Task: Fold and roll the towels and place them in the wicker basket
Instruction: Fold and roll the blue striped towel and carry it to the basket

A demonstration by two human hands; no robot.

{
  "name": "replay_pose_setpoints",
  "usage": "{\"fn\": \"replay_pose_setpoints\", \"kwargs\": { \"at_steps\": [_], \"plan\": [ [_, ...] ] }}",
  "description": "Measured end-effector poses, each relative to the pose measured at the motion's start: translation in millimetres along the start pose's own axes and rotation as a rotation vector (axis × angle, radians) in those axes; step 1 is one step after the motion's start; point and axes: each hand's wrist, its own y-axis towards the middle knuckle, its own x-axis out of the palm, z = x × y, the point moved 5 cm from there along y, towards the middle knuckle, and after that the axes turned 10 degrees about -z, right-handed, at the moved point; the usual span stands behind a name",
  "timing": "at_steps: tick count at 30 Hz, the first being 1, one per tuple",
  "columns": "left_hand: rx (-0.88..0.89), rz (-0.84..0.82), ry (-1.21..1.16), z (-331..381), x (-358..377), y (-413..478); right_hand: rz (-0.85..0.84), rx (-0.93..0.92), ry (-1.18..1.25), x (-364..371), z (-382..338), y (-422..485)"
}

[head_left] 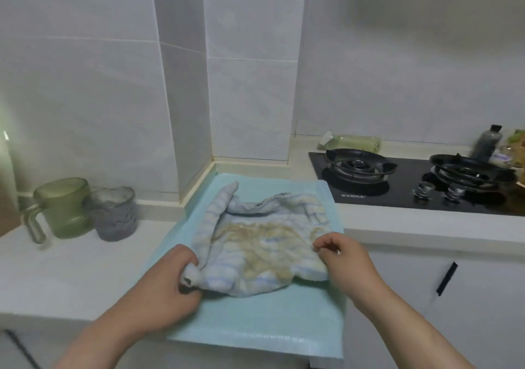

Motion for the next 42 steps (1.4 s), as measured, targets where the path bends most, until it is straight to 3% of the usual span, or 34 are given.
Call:
{"fn": "replay_pose_setpoints", "kwargs": {
  "at_steps": [2,4,6,9,10,13,19,22,25,28,30,33,35,38,40,42],
  "plan": [
    [-0.028,0.089,-0.034,-1,-8,-8,-0.01,0.066,0.307,1,-2,-18],
    [-0.09,0.15,-0.09,0,-13,-16,-0.015,0.069,0.389,0,-6,-39],
    [-0.136,0.165,-0.092,5,-15,-24,-0.006,-0.012,0.095,1,-7,-56],
    [-0.141,0.148,-0.123,19,-12,-32,0.077,-0.222,-0.726,16,-15,-82],
    [-0.149,0.143,-0.134,26,-10,-34,0.086,-0.271,-0.808,25,-18,-89],
    [-0.089,0.158,-0.154,49,-8,-35,-0.067,-0.295,-0.722,52,-28,-95],
    [-0.027,0.222,-0.084,63,-25,-43,-0.083,-0.183,-0.723,53,-19,-74],
    [-0.084,0.187,0.185,39,-31,-44,0.014,-0.147,-0.571,36,-13,-67],
    [-0.032,0.119,0.435,17,-26,-45,0.061,-0.168,-0.489,17,-20,-68],
    [0.026,0.071,0.523,8,-21,-44,0.034,-0.216,-0.49,1,-28,-69],
    [0.059,0.144,0.53,10,-26,-44,0.035,-0.232,-0.461,-9,-29,-72],
    [0.033,0.388,0.349,19,-38,-48,0.089,-0.189,-0.349,-23,-29,-79],
    [-0.07,0.559,0.043,20,-47,-49,0.118,-0.171,-0.276,-29,-27,-80],
    [-0.243,0.597,-0.408,14,-52,-32,0.143,-0.181,-0.169,-37,-37,-75],
    [-0.269,0.592,-0.482,17,-63,-17,0.167,-0.204,-0.157,-44,-51,-69],
    [-0.273,0.598,-0.364,28,-82,-4,0.196,-0.214,-0.168,-52,-66,-61]
  ]
}}
